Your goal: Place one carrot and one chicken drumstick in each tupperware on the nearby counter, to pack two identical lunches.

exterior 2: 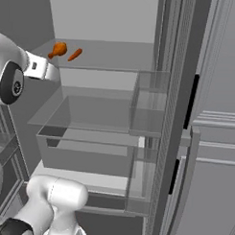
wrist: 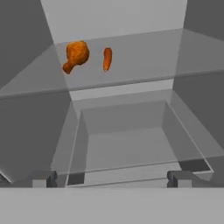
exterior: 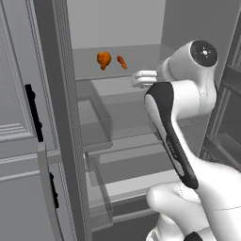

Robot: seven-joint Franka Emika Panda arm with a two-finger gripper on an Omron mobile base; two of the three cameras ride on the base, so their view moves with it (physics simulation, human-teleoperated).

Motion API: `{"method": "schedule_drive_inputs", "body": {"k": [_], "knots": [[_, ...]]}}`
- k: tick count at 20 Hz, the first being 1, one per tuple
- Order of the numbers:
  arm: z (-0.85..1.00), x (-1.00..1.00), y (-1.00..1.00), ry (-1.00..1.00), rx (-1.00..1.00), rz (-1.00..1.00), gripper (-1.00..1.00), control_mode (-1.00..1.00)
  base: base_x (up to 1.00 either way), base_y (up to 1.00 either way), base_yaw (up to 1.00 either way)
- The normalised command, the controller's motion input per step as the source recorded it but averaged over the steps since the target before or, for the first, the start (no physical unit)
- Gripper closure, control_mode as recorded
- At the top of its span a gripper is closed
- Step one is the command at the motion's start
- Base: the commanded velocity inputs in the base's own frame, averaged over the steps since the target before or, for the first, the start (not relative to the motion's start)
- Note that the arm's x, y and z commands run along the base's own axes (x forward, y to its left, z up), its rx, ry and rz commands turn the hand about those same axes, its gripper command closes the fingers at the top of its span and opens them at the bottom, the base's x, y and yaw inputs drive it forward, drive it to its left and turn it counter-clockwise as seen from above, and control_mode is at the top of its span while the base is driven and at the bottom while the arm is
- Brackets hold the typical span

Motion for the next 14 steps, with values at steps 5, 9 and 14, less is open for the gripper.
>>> {"method": "schedule_drive_inputs", "body": {"k": [5, 9, 14], "knots": [[0.78, 0.66, 0.11, 0.25, 0.01, 0.00, -1.00, -1.00, 0.00, 0.00, 0.00], [-0.16, 1.00, 0.04, 0.23, 0.15, 0.00, -1.00, -1.00, 0.00, 0.00, 0.00], [-0.55, 1.00, 0.03, 0.01, 0.04, 0.00, -1.00, -1.00, 0.00, 0.00, 0.00]]}}
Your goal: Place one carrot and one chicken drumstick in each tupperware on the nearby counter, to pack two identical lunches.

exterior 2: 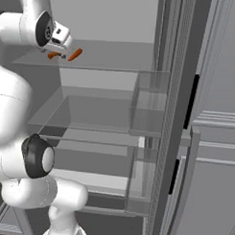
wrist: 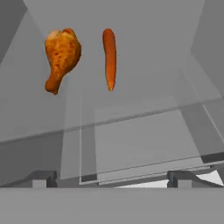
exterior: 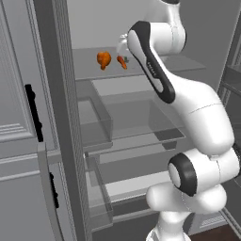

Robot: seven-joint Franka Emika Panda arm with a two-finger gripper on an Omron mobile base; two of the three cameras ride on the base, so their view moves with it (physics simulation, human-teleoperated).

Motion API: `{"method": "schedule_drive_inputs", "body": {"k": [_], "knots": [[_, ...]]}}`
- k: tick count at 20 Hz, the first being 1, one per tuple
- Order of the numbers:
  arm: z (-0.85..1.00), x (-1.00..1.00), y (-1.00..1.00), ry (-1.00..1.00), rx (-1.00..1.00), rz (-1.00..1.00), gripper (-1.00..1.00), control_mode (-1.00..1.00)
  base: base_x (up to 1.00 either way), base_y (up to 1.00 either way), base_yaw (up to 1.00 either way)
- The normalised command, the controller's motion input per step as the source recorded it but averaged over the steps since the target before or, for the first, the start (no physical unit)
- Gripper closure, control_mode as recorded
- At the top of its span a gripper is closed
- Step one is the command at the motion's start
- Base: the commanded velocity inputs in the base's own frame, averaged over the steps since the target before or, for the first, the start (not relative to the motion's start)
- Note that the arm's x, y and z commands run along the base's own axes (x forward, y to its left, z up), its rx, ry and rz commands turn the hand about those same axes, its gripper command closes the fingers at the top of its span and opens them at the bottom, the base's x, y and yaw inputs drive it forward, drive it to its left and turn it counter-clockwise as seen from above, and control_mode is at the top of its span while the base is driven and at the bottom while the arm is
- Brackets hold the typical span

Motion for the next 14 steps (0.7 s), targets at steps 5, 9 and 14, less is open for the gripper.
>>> {"method": "schedule_drive_inputs", "body": {"k": [5, 9, 14], "knots": [[-0.65, 1.00, 0.00, 0.00, -0.03, -0.01, -1.00, -1.00, 0.00, 0.00, 0.00], [-0.33, 1.00, 0.01, -0.01, 0.00, 0.00, -1.00, -1.00, 0.00, 0.00, 0.00], [0.07, 0.82, 0.19, -0.05, 0.00, 0.00, -1.00, -1.00, 0.00, 0.00, 0.00]]}}
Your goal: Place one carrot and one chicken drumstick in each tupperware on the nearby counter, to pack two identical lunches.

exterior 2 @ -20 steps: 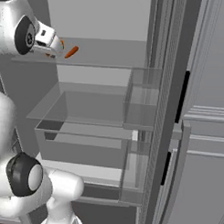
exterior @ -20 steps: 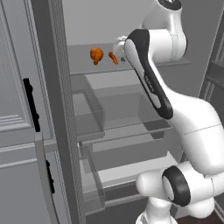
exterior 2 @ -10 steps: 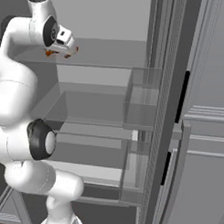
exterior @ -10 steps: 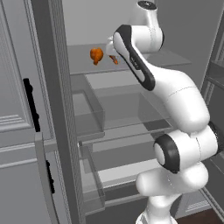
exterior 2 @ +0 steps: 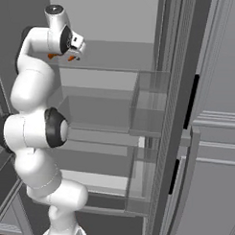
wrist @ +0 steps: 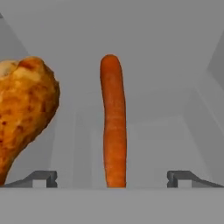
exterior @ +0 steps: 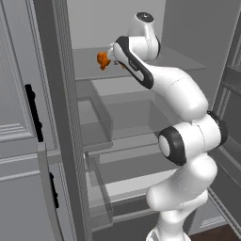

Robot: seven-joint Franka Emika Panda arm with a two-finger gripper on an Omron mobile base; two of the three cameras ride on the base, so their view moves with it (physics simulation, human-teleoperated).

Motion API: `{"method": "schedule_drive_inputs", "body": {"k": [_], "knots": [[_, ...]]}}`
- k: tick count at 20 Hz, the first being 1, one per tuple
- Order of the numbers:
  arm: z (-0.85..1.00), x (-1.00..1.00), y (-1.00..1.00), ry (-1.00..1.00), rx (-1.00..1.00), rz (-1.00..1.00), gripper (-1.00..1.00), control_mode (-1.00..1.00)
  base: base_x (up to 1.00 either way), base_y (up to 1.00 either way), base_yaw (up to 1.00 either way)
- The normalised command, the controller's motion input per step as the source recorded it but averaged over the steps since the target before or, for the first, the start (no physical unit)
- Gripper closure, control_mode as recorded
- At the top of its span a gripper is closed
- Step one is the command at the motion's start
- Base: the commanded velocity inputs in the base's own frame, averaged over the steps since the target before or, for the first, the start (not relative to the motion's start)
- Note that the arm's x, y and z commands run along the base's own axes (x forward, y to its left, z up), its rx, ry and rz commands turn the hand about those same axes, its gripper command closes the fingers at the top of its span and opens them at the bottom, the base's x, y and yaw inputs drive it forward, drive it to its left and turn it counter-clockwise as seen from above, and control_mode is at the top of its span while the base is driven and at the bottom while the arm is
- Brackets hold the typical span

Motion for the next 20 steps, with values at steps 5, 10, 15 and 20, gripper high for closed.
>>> {"method": "schedule_drive_inputs", "body": {"k": [5, 10, 15, 20], "knots": [[-0.07, 0.92, 0.11, 0.00, -0.01, 0.00, -1.00, -1.00, 0.00, 0.00, 0.00], [-0.01, 0.02, 0.00, 0.01, -0.03, 0.00, -1.00, -1.00, 0.00, 0.00, 0.00], [-0.24, -0.19, 0.00, -0.02, -0.10, 0.00, -1.00, -1.00, 0.00, 0.00, 0.00], [-0.41, 0.00, -0.06, -0.07, -0.13, 0.00, -1.00, -1.00, 0.00, 0.00, 0.00]]}}
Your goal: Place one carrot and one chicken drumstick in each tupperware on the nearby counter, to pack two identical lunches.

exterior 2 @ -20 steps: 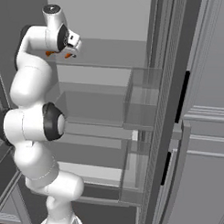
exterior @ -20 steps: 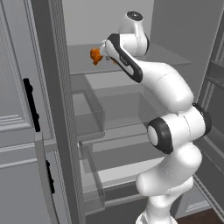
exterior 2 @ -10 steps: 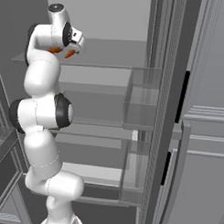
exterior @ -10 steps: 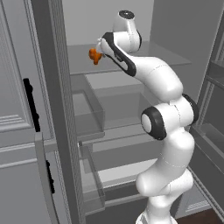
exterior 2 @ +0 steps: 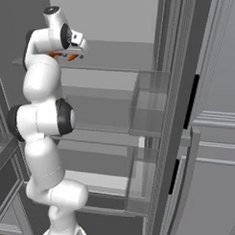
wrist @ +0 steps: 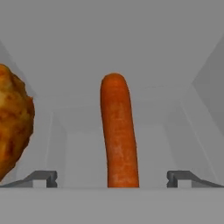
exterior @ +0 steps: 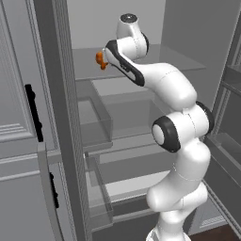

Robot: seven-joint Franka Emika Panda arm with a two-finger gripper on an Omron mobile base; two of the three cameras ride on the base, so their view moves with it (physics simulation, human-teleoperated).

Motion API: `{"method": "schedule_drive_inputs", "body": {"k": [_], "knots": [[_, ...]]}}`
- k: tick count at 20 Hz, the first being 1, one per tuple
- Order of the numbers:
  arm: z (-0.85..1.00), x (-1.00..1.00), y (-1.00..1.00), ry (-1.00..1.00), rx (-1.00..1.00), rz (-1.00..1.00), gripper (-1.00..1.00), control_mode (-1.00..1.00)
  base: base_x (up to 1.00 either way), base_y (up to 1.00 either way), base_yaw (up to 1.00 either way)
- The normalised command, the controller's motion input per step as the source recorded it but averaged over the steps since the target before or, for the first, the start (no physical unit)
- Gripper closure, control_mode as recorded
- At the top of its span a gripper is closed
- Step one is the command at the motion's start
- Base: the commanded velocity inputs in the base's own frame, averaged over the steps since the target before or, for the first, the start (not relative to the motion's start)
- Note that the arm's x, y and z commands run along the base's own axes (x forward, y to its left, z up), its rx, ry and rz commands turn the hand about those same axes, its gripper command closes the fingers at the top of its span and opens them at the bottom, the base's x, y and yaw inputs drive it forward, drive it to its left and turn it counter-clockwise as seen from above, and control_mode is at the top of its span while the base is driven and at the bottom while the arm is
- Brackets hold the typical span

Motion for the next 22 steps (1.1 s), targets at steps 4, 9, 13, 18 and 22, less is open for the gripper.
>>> {"method": "schedule_drive_inputs", "body": {"k": [4, 9, 13, 18, 22], "knots": [[-0.60, 0.12, -0.07, -0.04, -0.04, 0.00, -1.00, -1.00, 0.00, 0.00, 0.00], [-0.40, 0.01, -0.01, 0.00, 0.00, 0.00, -1.00, -1.00, 0.00, 0.00, 0.00], [-0.19, 0.00, 0.00, 0.04, 0.00, 0.00, 1.00, -1.00, 0.00, 0.00, 0.00], [-0.02, 0.00, 0.00, 0.08, 0.00, 0.00, 1.00, -1.00, 0.00, 0.00, 0.00], [-0.15, 0.00, 0.00, 0.02, 0.00, 0.00, 1.00, -1.00, 0.00, 0.00, 0.00]]}}
